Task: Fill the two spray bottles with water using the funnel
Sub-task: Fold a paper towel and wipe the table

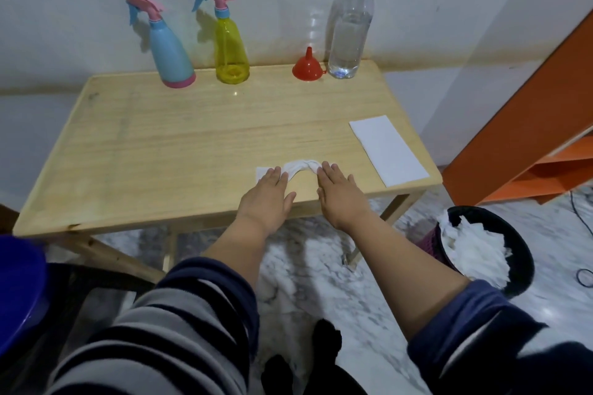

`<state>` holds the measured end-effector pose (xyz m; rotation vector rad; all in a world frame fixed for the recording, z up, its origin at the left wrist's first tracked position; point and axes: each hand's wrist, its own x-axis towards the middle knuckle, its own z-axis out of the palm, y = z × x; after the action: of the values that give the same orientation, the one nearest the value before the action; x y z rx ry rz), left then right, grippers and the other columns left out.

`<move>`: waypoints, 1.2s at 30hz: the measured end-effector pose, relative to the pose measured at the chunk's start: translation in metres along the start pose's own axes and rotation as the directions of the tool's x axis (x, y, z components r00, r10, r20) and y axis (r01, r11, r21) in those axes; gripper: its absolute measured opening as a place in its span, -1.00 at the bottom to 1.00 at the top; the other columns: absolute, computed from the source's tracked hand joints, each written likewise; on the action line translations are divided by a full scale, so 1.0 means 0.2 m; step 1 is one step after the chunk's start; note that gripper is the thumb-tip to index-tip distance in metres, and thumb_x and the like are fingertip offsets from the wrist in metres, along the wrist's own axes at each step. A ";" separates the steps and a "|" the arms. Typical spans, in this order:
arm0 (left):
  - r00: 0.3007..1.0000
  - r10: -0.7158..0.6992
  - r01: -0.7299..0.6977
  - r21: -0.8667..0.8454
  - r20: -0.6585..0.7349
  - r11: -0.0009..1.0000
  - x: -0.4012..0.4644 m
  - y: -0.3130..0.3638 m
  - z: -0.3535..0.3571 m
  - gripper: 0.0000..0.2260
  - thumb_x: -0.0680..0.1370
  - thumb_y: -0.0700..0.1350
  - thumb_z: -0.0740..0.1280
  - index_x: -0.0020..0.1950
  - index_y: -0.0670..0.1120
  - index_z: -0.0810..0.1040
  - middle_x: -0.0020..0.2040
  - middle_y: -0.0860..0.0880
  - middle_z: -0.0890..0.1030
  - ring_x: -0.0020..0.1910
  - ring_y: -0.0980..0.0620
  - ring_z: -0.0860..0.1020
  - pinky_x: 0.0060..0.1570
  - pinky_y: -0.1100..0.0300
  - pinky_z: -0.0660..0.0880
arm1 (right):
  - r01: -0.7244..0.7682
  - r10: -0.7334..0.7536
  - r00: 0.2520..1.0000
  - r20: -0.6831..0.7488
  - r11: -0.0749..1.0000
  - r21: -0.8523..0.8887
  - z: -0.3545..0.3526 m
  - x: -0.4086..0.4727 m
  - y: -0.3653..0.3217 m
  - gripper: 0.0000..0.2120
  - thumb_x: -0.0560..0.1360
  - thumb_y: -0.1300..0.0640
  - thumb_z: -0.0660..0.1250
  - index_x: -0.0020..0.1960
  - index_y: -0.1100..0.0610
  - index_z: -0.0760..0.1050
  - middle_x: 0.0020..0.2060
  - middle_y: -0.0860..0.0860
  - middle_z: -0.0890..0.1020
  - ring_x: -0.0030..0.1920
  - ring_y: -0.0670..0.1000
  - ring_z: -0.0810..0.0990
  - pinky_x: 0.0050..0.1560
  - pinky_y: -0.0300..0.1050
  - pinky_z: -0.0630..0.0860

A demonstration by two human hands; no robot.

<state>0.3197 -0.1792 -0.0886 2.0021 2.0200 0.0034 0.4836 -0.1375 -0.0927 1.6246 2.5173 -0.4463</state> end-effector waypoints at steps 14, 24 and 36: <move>0.997 0.017 -0.009 0.118 -0.069 0.993 -0.11 0.12 -0.04 -0.52 0.45 -0.46 0.21 0.25 -0.07 0.55 0.09 -0.08 0.59 0.05 -0.10 0.57 -0.03 0.07 0.54 | -0.006 0.002 0.972 -0.234 1.000 -0.016 -0.03 -0.15 0.07 -0.63 0.45 0.47 0.22 0.17 0.19 0.55 0.05 0.08 0.56 0.14 0.10 0.44 -0.07 -0.03 0.51; 0.965 0.203 -0.207 -0.009 -0.164 0.978 0.16 0.54 -0.21 -0.55 0.52 -0.36 0.16 0.30 0.00 0.55 0.22 -0.08 0.58 0.15 -0.13 0.55 0.05 0.06 0.49 | -0.191 0.257 0.860 -0.442 0.963 0.190 -0.25 -0.28 0.50 -0.60 0.45 0.43 0.21 0.17 0.11 0.57 0.07 0.03 0.59 0.14 0.09 0.48 -0.13 -0.09 0.45; 0.867 0.482 -0.498 -0.155 -0.128 0.853 0.63 1.74 0.09 -0.62 0.55 -0.34 0.18 0.24 -0.01 0.59 0.16 -0.10 0.60 0.13 -0.17 0.55 0.05 0.06 0.48 | -0.486 0.579 0.665 -0.471 0.815 0.316 -0.31 -0.62 1.60 -0.69 0.48 0.39 0.23 0.11 0.14 0.60 0.05 0.06 0.56 0.11 0.11 0.49 -0.21 -0.06 0.44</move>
<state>0.6654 -0.0488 -0.0601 2.3635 1.4276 0.3756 0.8301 -0.1035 -0.0614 2.7792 2.1521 -0.1151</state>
